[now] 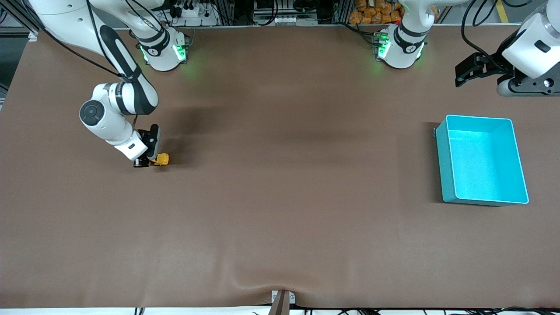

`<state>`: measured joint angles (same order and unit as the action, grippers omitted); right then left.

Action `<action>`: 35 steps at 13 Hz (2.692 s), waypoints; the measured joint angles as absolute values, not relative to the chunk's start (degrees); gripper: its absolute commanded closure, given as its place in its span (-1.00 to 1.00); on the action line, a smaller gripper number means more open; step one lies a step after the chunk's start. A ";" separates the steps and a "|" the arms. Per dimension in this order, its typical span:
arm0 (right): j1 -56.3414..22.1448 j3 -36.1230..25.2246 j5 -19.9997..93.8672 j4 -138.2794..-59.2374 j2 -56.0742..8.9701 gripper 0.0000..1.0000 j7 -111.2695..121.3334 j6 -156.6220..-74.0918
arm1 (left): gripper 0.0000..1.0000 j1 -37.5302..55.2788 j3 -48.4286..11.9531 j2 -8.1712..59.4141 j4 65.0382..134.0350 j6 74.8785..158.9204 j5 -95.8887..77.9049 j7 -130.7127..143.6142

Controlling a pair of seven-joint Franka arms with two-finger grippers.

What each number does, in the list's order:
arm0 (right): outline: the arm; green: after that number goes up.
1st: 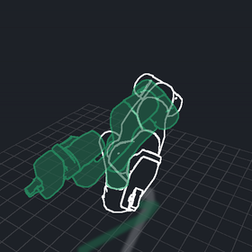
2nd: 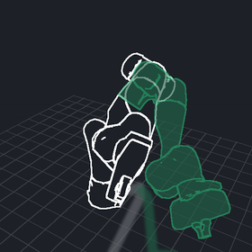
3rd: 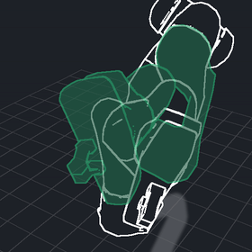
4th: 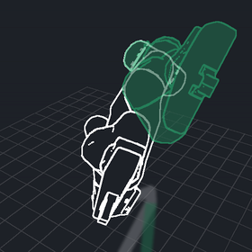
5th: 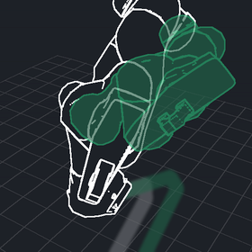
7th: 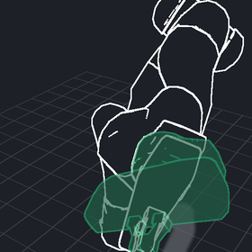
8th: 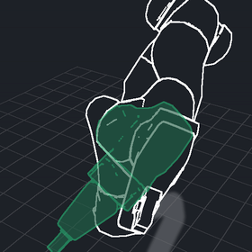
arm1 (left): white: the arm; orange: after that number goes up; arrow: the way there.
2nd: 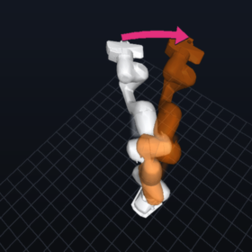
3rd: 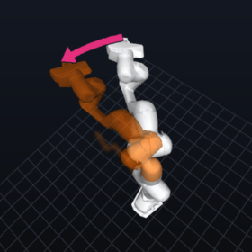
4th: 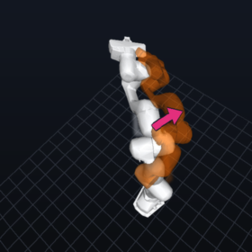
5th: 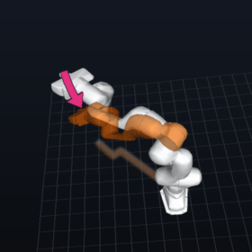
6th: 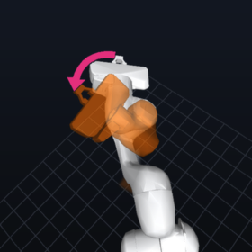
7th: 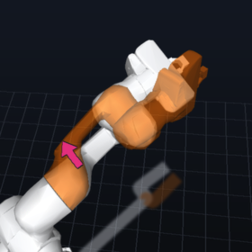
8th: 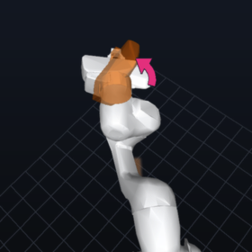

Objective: Wind and store yellow beetle car
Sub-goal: 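Drag the car backward along the table with the right gripper, then open the right gripper and lift it off the car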

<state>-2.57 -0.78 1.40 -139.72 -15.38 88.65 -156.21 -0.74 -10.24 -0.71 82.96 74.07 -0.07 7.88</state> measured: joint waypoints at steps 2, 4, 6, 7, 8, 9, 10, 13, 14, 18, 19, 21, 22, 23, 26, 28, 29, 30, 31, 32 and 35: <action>-1.48 -0.83 1.40 -139.64 -15.44 0.39 89.66 -156.15 | -1.00 -0.99 -10.22 -0.70 82.96 74.07 -0.07 7.88; 0.09 -0.86 1.40 -139.50 -15.52 0.39 90.91 -156.08 | -1.00 -1.06 -10.21 -0.70 82.96 74.07 -0.07 7.88; 1.33 -0.90 1.40 -139.36 -15.61 0.39 91.63 -156.02 | -1.00 -1.11 -10.21 -0.70 82.96 74.07 -0.07 7.88; 1.80 -0.90 1.40 -139.30 -15.65 0.39 91.84 -156.00 | -1.00 -1.33 -10.20 -0.70 82.96 74.07 -0.07 7.88; 2.27 -0.90 1.40 -139.23 -15.69 0.39 92.20 -155.97 | -1.00 -1.77 -10.19 -0.70 82.96 74.07 -0.07 7.88; 2.70 -0.92 1.40 -139.14 -15.76 0.39 92.74 -155.92 | -1.00 -2.22 -10.17 -0.70 82.96 74.07 -0.07 7.88; 3.18 -0.92 1.40 -139.01 -15.84 0.39 93.17 -155.82 | -1.00 -2.48 -10.17 -0.70 82.96 74.07 -0.07 7.88; 4.63 -0.98 1.40 -138.51 -16.12 0.39 95.16 -155.39 | -1.00 -2.55 -10.20 -0.70 82.95 74.07 -0.07 7.88; 5.16 -1.00 1.40 -138.39 -16.20 0.39 95.98 -155.37 | -1.00 -2.55 -10.21 -0.70 82.95 74.07 -0.07 7.88; 7.71 -1.13 1.40 -137.51 -16.69 0.38 99.34 -155.03 | -1.00 -2.54 -10.27 -0.70 82.94 74.07 -0.07 7.88; 8.35 -1.14 1.40 -137.21 -16.85 0.38 99.90 -154.84 | -1.00 -2.54 -10.28 -0.70 82.94 74.07 -0.07 7.88; 9.64 -1.16 1.40 -136.71 -17.17 0.33 100.68 -154.69 | -1.00 -2.55 -10.27 -0.70 82.94 74.07 -0.07 7.88; 10.10 -1.17 1.40 -136.54 -17.29 0.30 100.84 -154.68 | -1.00 -2.54 -10.27 -0.70 82.94 74.07 -0.07 7.88; 10.42 -1.17 1.40 -136.38 -17.38 0.26 100.92 -154.61 | -1.00 -2.55 -10.27 -0.70 82.94 74.07 -0.07 7.88; 10.78 -1.18 1.40 -135.78 -17.65 -0.04 100.97 -153.93 | -1.00 -2.54 -10.27 -0.70 82.94 74.07 -0.07 7.88; 11.16 -1.23 1.40 -134.69 -18.26 -0.69 100.97 -152.78 | -1.00 -2.54 -10.28 -0.70 82.94 74.07 -0.07 7.88; 11.52 -1.24 1.40 -133.53 -19.10 -0.99 100.97 -151.95 | -1.00 -2.54 -10.28 -0.70 82.94 74.07 -0.07 7.88; 12.00 -1.30 1.42 -131.19 -20.26 -1.00 100.96 -149.04 | -1.00 -2.54 -10.28 -0.70 82.94 74.07 -0.07 7.88; 12.70 -1.34 1.43 -127.64 -21.33 -1.00 100.95 -143.64 | -1.00 -2.54 -10.28 -0.70 82.94 74.07 -0.07 7.88; 13.53 -1.39 1.81 -123.30 -22.03 -1.00 100.94 -137.14 | -1.00 -2.54 -10.28 -0.70 82.93 74.07 -0.07 7.88; 15.46 -1.44 4.51 -112.94 -22.30 -1.00 100.95 -124.26 | -1.00 -2.55 -10.26 -0.70 82.89 74.07 -0.07 7.88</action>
